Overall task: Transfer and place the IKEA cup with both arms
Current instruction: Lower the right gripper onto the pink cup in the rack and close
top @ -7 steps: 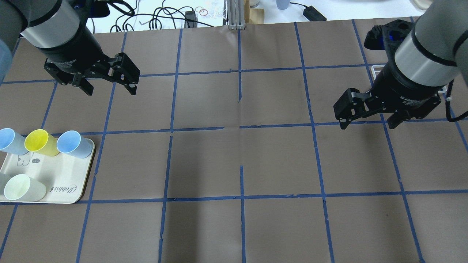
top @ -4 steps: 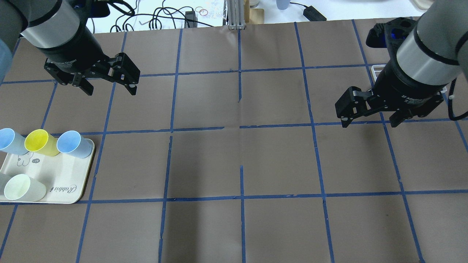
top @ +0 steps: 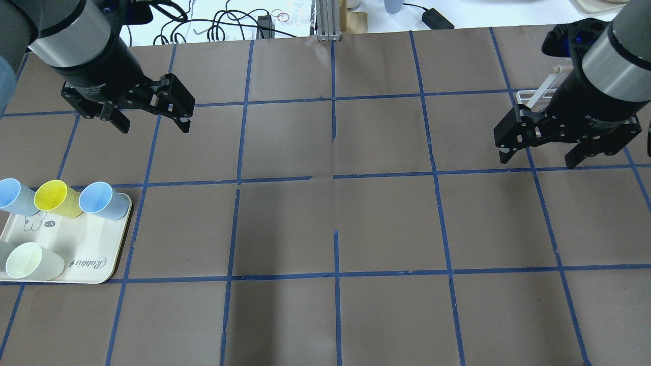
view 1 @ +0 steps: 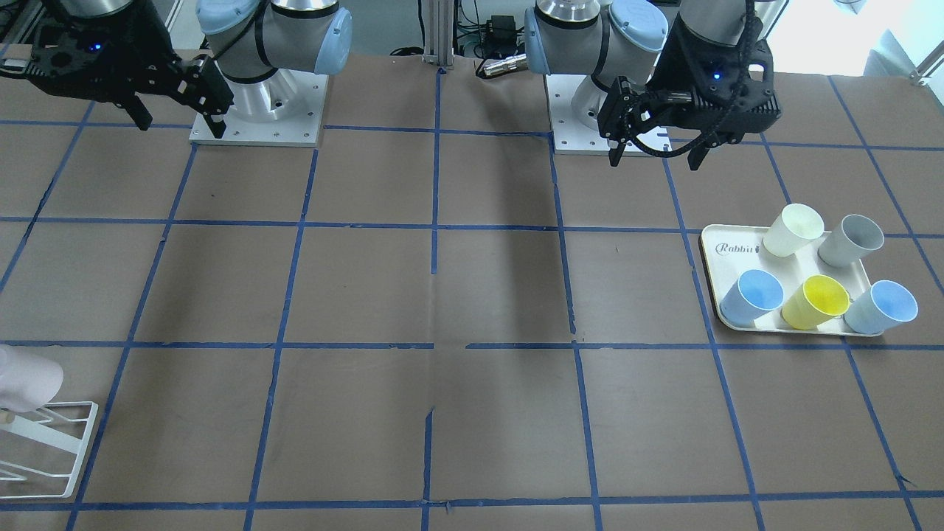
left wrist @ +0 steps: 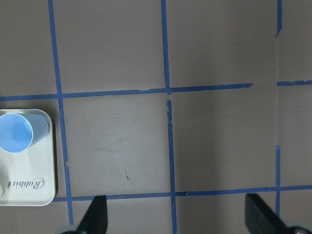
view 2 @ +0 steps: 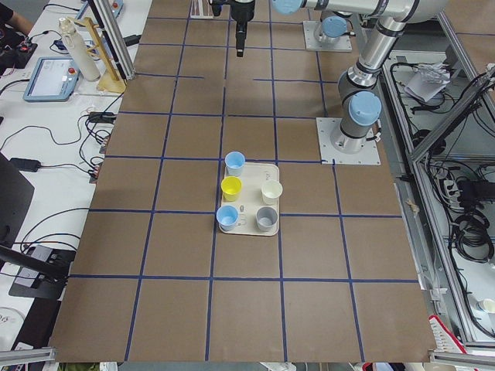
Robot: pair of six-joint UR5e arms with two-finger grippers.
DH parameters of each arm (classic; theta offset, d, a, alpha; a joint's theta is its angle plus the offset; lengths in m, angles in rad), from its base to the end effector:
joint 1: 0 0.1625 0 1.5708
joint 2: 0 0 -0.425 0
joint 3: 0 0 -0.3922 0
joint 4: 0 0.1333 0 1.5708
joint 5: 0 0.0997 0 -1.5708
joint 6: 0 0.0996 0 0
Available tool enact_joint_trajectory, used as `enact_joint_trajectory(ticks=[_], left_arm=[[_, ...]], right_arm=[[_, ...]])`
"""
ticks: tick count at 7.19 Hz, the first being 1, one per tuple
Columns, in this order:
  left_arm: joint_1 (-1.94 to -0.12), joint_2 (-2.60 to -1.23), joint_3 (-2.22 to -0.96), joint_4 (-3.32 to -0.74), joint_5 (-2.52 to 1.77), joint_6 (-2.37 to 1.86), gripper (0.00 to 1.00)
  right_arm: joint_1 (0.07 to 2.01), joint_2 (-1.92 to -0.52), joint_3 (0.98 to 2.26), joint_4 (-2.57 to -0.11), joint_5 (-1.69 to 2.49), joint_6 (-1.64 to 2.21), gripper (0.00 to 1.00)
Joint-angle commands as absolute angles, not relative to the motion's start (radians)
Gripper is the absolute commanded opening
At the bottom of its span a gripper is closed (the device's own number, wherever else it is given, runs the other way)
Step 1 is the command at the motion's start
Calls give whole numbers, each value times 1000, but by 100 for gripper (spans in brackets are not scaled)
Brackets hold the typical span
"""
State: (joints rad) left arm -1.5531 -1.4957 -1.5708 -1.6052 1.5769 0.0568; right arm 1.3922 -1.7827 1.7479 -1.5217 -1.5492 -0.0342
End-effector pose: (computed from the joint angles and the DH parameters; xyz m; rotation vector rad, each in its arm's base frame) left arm -0.1245 -0.4652 0.5203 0.0611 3.1327 -0.0633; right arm 0.0621 -0.4185 0.4906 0.2252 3.1104 0.0186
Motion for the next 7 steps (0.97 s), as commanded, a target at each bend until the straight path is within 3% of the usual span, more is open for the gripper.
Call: enact_joint_trajectory(ticks=[1, 7], left_arm=[[-1552, -1497, -1571, -1605, 1577, 57, 100], [-1552, -1497, -1571, -1603, 1575, 57, 100]], right_arm=[[1313, -1723, 1747, -1603, -1552, -81, 100], [1105, -1545, 1746, -1897, -1554, -636, 100]])
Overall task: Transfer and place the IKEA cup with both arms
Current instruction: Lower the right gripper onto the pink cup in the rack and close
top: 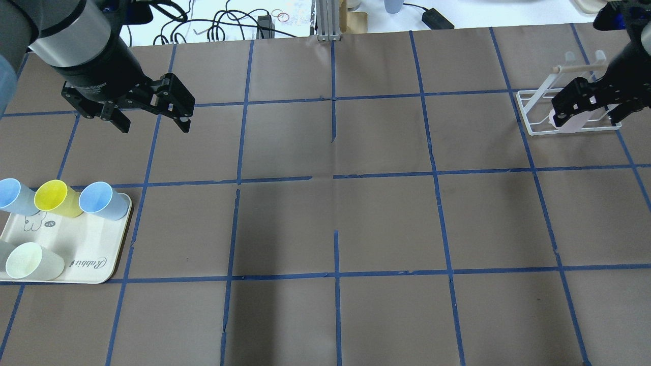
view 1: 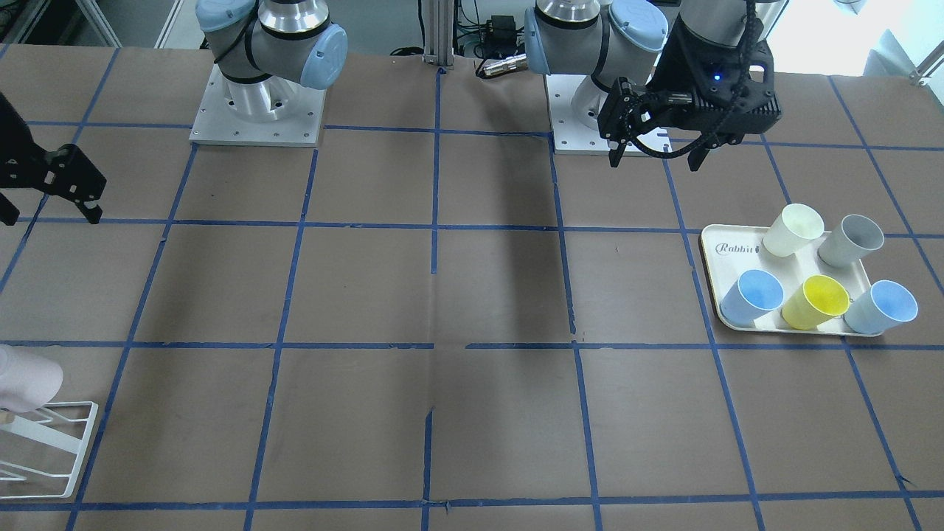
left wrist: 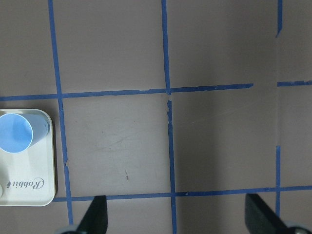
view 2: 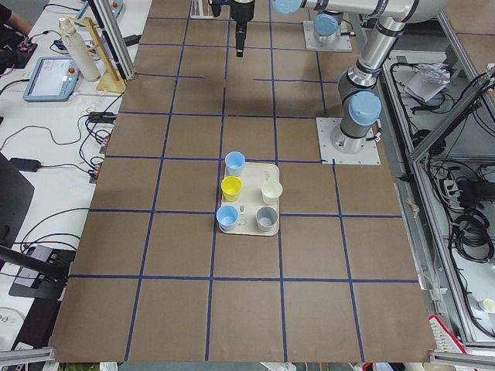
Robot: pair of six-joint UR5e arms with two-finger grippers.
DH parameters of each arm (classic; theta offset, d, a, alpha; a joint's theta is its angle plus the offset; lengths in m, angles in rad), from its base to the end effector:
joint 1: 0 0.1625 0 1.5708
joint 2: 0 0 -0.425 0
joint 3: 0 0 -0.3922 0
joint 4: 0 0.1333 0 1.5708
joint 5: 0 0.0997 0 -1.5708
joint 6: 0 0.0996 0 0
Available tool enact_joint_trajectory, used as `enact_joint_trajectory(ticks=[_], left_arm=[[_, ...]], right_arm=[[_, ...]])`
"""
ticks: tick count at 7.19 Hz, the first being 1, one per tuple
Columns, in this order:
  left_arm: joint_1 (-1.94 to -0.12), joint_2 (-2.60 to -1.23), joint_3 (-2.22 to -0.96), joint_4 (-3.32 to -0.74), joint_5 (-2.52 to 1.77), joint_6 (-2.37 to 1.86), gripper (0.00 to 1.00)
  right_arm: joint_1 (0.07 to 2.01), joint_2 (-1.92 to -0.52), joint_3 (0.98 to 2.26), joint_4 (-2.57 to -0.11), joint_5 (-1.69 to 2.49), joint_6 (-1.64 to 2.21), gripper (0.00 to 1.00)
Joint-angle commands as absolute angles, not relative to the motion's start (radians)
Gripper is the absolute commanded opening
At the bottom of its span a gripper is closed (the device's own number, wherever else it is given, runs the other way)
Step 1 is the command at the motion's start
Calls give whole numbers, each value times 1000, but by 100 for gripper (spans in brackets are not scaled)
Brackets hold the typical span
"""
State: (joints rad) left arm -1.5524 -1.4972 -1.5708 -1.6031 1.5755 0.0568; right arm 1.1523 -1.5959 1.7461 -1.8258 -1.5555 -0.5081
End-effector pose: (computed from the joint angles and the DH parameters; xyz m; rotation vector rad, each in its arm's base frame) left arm -0.1243 -0.4660 0.5198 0.0600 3.1341 -0.0644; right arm -0.0746 -0.4995 0.4401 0.1403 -3.1013 0.1563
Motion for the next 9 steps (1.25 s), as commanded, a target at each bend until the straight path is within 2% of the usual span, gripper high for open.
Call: enact_joint_trajectory(ticks=[1, 5, 9], left_arm=[[-1552, -1497, -1571, -1603, 1575, 57, 100], [-1552, -1499, -1572, -1601, 1577, 58, 100], [-1552, -1499, -1571, -1601, 1575, 58, 100]], right_arm=[[1077, -1489, 1741, -1986, -1548, -723, 100], [1054, -1340, 1741, -2167, -1531, -790, 100], [1057, -1253, 1741, -2288, -1468, -792, 100]])
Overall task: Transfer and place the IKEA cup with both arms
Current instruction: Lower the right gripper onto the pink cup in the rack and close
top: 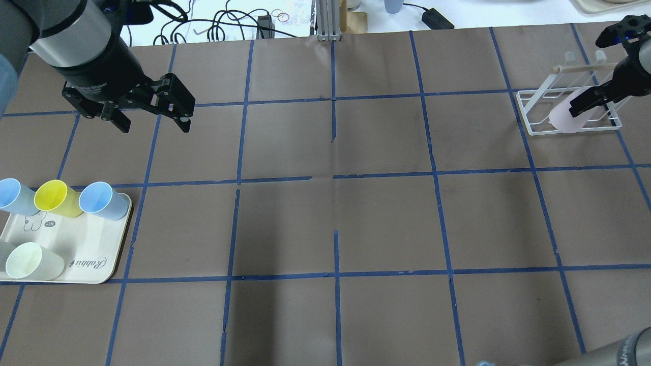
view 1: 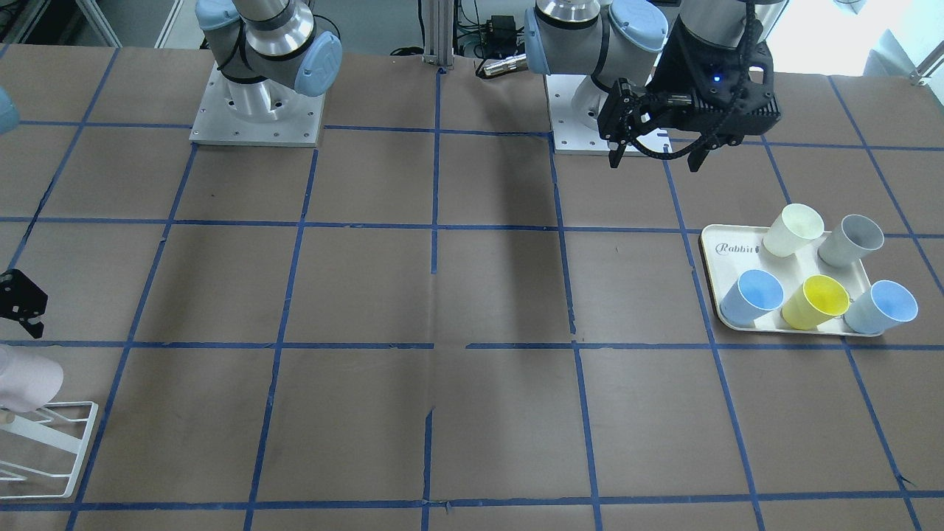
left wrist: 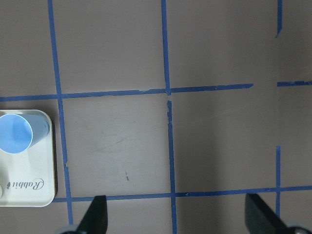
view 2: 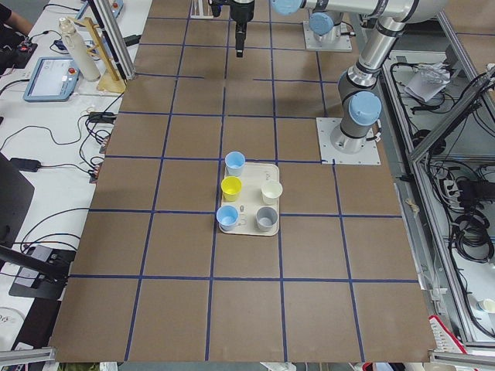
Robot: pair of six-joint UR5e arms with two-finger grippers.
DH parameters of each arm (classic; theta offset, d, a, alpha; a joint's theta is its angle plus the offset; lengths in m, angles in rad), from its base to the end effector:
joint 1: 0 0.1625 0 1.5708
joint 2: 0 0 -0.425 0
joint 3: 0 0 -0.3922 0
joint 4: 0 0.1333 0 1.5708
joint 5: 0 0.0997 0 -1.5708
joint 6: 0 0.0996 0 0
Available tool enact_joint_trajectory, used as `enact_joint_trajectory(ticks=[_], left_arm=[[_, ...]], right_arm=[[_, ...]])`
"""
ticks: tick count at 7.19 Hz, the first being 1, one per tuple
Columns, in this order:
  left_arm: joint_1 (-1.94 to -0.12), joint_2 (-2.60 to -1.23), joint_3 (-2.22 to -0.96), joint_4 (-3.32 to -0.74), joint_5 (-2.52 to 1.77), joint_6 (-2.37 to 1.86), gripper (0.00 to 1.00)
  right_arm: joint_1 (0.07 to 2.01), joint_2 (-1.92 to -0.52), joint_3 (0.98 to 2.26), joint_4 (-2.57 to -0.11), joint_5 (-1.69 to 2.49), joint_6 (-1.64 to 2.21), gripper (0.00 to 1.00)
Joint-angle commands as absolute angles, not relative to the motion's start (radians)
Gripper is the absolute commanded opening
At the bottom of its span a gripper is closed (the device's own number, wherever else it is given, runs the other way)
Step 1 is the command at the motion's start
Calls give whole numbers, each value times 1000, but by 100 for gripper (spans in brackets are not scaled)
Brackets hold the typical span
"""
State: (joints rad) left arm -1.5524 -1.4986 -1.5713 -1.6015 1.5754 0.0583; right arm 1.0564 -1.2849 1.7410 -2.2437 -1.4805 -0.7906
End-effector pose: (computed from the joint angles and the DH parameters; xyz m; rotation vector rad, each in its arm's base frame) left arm -0.1243 -0.4666 0.5191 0.0624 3.1341 -0.0639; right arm -0.1667 -0.5842 0.3221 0.4364 -3.0306 0.3487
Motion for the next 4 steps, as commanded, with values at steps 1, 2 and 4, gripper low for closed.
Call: enact_joint_trajectory(ticks=[1, 2, 4], left_arm=[[-1552, -1499, -1571, -1601, 1575, 58, 100], [-1552, -1497, -1571, -1601, 1575, 58, 100], [-1552, -1497, -1571, -1601, 1575, 58, 100]], right_arm=[[1057, -1234, 1741, -2299, -1467, -788, 100], [1057, -1233, 1741, -2307, -1466, -787, 100], [1057, -1233, 1741, -2307, -1466, -784, 100]])
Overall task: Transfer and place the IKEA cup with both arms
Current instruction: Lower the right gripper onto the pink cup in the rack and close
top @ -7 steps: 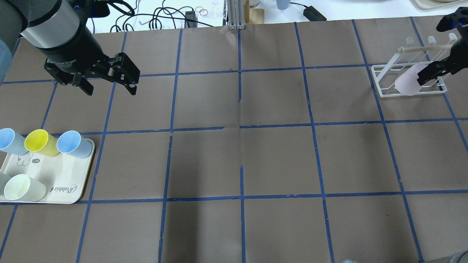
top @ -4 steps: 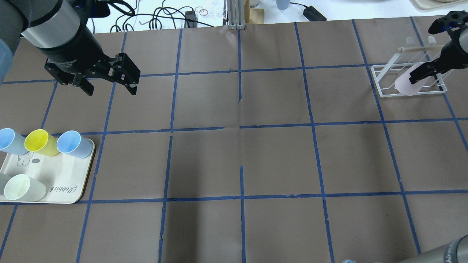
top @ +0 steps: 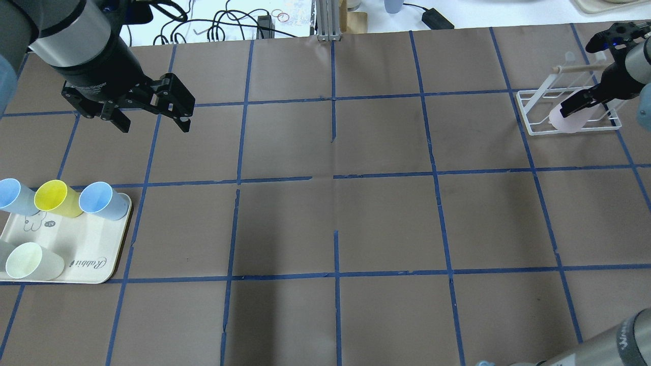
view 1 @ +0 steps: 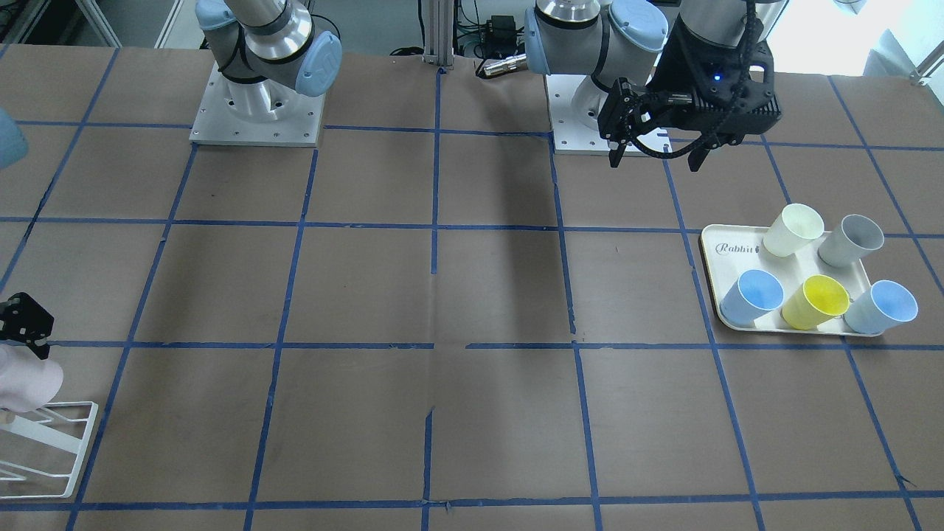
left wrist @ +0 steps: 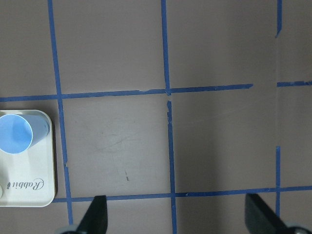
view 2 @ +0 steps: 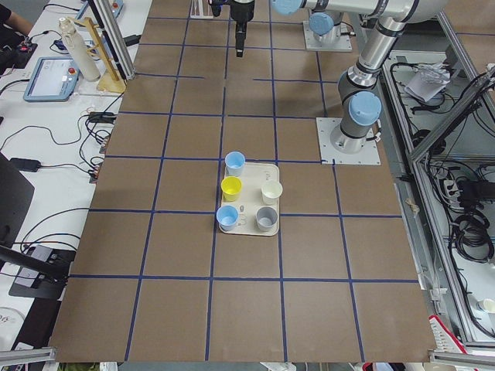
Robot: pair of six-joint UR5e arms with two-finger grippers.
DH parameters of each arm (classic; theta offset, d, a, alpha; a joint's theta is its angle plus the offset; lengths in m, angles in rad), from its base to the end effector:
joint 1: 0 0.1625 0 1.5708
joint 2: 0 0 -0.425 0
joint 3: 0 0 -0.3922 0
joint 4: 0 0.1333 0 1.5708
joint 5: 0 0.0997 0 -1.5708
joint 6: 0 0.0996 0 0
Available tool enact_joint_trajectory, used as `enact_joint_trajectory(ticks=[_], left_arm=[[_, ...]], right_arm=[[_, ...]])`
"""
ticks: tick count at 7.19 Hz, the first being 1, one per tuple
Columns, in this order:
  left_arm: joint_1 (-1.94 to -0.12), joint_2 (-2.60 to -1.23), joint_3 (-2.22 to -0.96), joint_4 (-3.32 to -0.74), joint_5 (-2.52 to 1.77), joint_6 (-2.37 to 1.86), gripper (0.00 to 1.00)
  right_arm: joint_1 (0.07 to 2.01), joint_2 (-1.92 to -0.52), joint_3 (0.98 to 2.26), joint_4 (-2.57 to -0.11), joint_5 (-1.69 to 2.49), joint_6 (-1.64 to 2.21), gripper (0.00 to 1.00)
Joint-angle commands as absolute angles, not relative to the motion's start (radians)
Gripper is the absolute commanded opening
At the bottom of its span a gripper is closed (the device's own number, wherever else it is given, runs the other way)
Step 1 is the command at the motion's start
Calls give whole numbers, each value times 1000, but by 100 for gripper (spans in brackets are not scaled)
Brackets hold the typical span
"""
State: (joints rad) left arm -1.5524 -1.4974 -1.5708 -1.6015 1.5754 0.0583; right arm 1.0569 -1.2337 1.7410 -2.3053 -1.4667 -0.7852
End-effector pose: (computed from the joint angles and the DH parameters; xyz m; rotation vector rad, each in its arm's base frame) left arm -0.1243 -0.4662 0.5199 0.0624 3.1340 -0.0666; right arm -0.1712 -0.5956 0.2990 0.4324 -3.0335 0.3749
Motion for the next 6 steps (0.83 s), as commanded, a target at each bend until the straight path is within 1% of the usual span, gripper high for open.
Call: enact_joint_trajectory(ticks=[1, 2, 5, 6], left_arm=[[-1552, -1497, -1571, -1601, 1575, 58, 100], [-1552, -1497, -1571, -1601, 1575, 58, 100], [-1552, -1499, -1571, -1601, 1575, 58, 100], [-1552, -1499, -1571, -1601, 1575, 58, 100]], right_arm=[[1058, -1232, 1741, -2307, -1466, -784, 100], [1058, -1233, 1740, -2307, -1465, -784, 92], [1060, -1227, 1741, -2324, -1462, -784, 92], [1060, -1224, 1741, -2333, -1462, -784, 83]])
